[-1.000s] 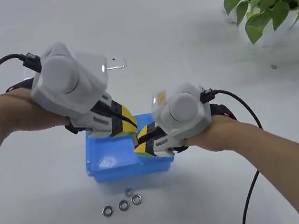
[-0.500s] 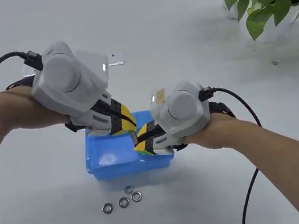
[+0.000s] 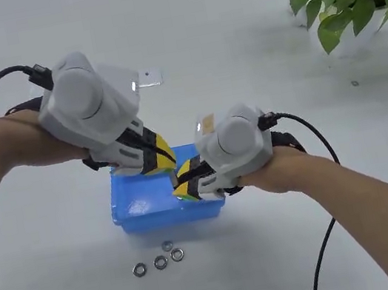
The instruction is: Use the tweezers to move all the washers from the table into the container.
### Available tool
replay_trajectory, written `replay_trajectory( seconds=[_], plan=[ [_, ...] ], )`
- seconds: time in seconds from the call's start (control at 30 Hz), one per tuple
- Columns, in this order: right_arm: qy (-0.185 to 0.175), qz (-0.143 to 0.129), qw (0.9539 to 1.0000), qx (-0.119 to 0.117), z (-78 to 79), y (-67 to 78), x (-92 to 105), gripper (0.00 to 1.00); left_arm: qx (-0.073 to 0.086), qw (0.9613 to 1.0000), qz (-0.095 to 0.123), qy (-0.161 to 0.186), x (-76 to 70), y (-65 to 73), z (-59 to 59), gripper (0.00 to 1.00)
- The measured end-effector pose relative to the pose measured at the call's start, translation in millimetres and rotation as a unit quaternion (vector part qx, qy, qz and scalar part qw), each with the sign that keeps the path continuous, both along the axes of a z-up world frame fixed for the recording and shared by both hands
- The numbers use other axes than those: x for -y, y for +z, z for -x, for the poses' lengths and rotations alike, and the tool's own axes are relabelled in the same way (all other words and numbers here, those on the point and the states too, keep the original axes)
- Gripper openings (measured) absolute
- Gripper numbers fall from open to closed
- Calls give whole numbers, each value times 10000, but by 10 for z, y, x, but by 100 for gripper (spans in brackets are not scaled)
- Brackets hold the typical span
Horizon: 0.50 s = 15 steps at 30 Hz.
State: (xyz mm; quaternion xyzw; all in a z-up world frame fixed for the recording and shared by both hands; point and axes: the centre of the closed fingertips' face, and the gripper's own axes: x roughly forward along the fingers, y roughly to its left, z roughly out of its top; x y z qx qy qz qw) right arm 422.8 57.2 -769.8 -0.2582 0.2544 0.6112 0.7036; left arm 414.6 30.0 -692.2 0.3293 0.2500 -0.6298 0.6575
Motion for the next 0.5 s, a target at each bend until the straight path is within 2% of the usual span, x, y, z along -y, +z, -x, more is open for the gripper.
replay_trajectory(
  seconds=[0.5],
  plan=[
    [4,-84,9998,160,89,204,-27,11,113,9999,26,31,-22,197,105,5]
  ],
)
